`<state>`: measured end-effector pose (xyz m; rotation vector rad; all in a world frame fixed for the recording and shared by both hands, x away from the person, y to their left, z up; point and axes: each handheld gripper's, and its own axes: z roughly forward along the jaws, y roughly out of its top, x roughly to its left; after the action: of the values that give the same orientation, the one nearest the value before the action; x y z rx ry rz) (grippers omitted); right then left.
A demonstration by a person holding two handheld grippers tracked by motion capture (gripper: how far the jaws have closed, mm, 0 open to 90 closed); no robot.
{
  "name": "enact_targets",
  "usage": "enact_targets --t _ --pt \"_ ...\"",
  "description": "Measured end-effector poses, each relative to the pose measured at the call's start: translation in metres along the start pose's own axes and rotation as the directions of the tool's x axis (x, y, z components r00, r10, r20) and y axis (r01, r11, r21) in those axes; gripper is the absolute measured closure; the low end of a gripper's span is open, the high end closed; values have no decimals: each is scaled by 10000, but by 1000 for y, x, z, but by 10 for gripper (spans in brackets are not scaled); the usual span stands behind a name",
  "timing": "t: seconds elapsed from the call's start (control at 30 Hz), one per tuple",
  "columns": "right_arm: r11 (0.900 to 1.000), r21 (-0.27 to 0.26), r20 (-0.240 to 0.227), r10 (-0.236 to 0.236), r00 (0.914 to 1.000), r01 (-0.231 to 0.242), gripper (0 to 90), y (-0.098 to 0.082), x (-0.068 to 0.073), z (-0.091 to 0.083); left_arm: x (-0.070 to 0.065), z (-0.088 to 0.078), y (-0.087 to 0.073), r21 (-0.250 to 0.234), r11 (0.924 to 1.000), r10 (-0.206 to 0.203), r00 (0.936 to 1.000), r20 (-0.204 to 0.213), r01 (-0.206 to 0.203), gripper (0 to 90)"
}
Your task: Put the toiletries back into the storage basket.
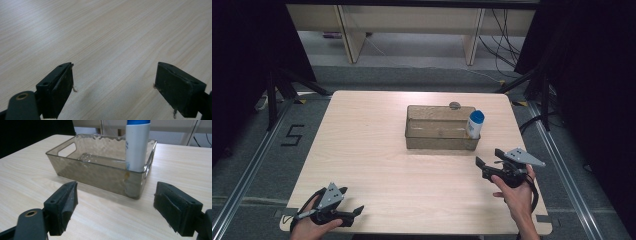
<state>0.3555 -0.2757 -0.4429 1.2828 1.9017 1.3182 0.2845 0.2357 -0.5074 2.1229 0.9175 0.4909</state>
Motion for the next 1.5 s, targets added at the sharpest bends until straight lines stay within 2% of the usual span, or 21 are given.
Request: enact_targets --t 0.07,0.1,0.13,0.3,0.37,0.43,0.47,0.5,0.57,0.6,0.87,0.97,1.07,1.13,1.2,1.23,1.3,1.33,1.37,1.43,1.5 --pt "9995 19 -172 310 9994 -309 200 -2 3 -2 -1 0 0 -97 9999 -127 9999 77 128 147" --pt "10000 -2 -144 -92 9999 92 200 -3 1 -3 -1 1 0 -92 9999 -124 9999 74 124 147" --pt "9999 34 -240 105 9997 -105 200 -4 3 -4 -1 1 0 -98 9999 -121 9999 76 122 147" --pt "9998 -37 -297 -183 9994 182 200 -8 5 -8 0 0 0 -6 10000 2 10000 -1 -2 148" --pt "9998 71 -438 185 9989 -182 200 -10 10 -10 0 0 0 -4 10000 13 10000 -4 -13 147" --pt "9997 81 -424 -219 9989 222 200 -11 9 -12 0 0 0 -1 10000 17 10000 -5 -17 147" --pt "9998 62 -519 189 9985 -186 201 -12 13 -12 0 0 0 -9 10000 12 10000 -3 -12 147" --pt "9997 72 -480 -215 9986 218 200 -13 10 -12 0 0 0 -17 10000 3 10000 3 -3 147" --pt "9996 276 -497 32 9988 -18 200 -14 14 -15 -1 0 0 -101 9999 -102 9999 59 103 147" --pt "9993 182 -432 -328 9985 336 200 -15 11 -14 -1 0 0 -99 9999 -95 9999 62 95 147" --pt "9998 198 -611 -19 9981 32 196 -20 17 -17 -1 -1 0 -32 10000 -85 10000 43 85 147" --pt "9992 146 -545 -364 9978 373 191 -21 15 -19 -1 0 0 -106 9999 -100 9999 59 101 147" --pt "9995 178 -579 -266 9980 276 166 -22 17 -20 0 -2 1 101 9999 63 10000 -18 -63 147" --pt "9997 200 -668 131 9977 -118 159 -25 21 -20 -1 -1 1 -22 10000 -92 9999 81 92 147" --pt "9995 261 -776 -154 9969 175 155 -26 19 -21 0 -1 1 53 10000 11 10000 13 -11 147" --pt "9994 315 -820 180 9965 -155 155 -27 22 -22 0 -1 1 63 10000 27 10000 15 -27 147" --pt "9992 303 -740 -224 9970 247 155 -27 20 -23 0 -1 0 -21 10000 -34 9999 111 35 147" --pt "9995 289 -851 120 9963 -96 155 -28 23 -24 0 -1 1 19 10000 -29 10000 78 29 147" --pt "9992 252 -822 -289 9962 311 155 -29 21 -24 0 -1 1 31 10000 0 10000 53 -1 148" --pt "9993 372 -789 27 9969 3 155 -30 25 -27 0 -1 1 44 10000 19 10000 17 -19 147" --pt "9994 252 -843 -214 9962 236 155 -31 24 -27 0 -1 1 34 10000 -8 10000 80 8 147"
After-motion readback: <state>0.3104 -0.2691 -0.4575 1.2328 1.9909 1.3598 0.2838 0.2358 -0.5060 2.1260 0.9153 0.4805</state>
